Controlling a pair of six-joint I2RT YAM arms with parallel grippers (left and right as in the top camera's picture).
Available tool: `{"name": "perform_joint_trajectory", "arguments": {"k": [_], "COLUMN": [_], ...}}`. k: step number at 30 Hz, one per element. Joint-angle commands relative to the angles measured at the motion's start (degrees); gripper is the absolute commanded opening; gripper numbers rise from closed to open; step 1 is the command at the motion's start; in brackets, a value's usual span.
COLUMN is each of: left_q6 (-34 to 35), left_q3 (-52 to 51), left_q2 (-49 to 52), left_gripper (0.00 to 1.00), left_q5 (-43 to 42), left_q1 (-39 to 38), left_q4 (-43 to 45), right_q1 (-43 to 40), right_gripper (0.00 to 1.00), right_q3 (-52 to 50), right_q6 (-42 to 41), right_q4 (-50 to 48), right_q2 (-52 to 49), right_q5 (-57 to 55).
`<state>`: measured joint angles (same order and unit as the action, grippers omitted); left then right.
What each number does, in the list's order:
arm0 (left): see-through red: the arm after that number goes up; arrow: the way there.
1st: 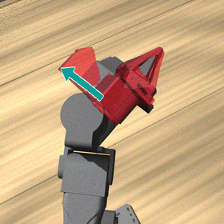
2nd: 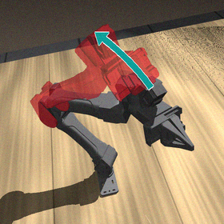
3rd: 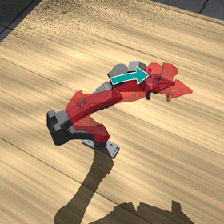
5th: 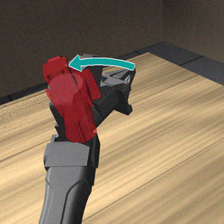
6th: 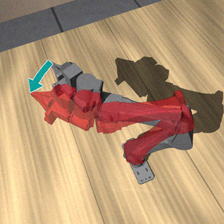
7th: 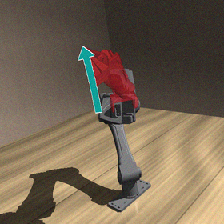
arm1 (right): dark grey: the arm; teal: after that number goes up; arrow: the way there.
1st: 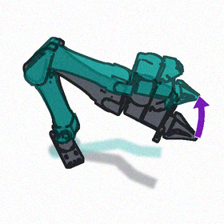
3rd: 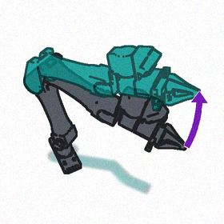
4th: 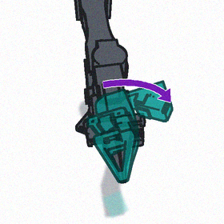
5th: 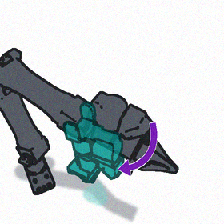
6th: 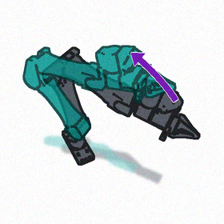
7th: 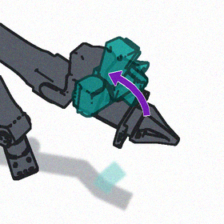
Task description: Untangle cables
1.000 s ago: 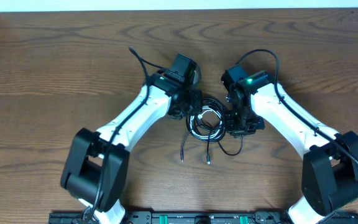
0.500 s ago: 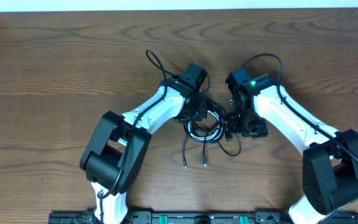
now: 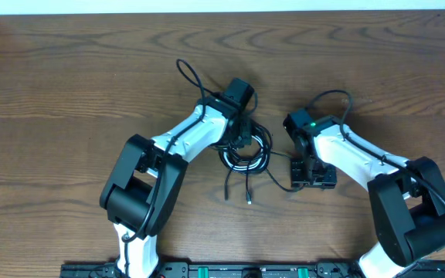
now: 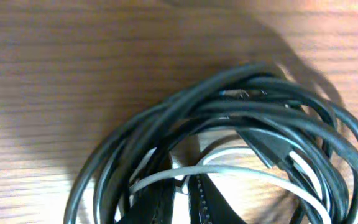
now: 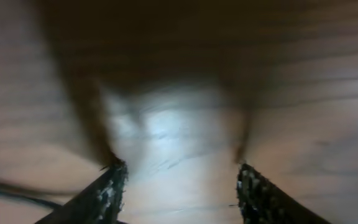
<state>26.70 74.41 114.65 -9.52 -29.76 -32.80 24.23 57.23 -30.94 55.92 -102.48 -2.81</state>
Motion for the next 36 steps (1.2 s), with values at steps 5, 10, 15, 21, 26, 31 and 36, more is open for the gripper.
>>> {"name": "perform_joint_trajectory", "arguments": {"k": [5,10,15,21,26,31,36], "left_q6": [0.0,0.0,0.0,-0.1,-3.3,-11.0,-11.6], "left_q3": [-3.1,-3.6,-4.2,-5.1,-5.8,-5.8,-4.4], "left_q2": [1.1,1.1,1.1,1.1,1.1,1.0,-4.1], "left_gripper": [0.14,0.15,0.15,0.15,0.15,0.12,0.13], "left_q5": [5.1,5.1,5.1,2.3,-1.5,-12.2,-15.8], "left_q1": [7.2,10.2,10.2,10.0,9.4,8.7,8.7], "left_q4": [-1.9,-2.3,-2.3,-1.1,-1.0,-0.9,-2.9], "right_q1": [-7.1,-14.7,-21.7,-24.4,-24.5,-24.5,-24.5], "right_gripper": [0.53,0.56,0.63,0.79,0.88,0.91,0.92], "right_q3": [-0.7,-0.7,-0.7,-0.7,-0.7,-0.7,-0.7], "right_q6": [-4.2,-1.4,0.8,3.4,11.8,15.8,20.0], "right_q4": [-1.0,-4.6,-10.2,-13.8,-14.2,-13.3,-13.0], "right_q2": [-0.6,-0.6,-0.6,-0.6,-0.6,-0.6,-0.6], "right_q5": [-23.4,-38.5,-37.7,-13.2,5.0,12.7,21.6]}}
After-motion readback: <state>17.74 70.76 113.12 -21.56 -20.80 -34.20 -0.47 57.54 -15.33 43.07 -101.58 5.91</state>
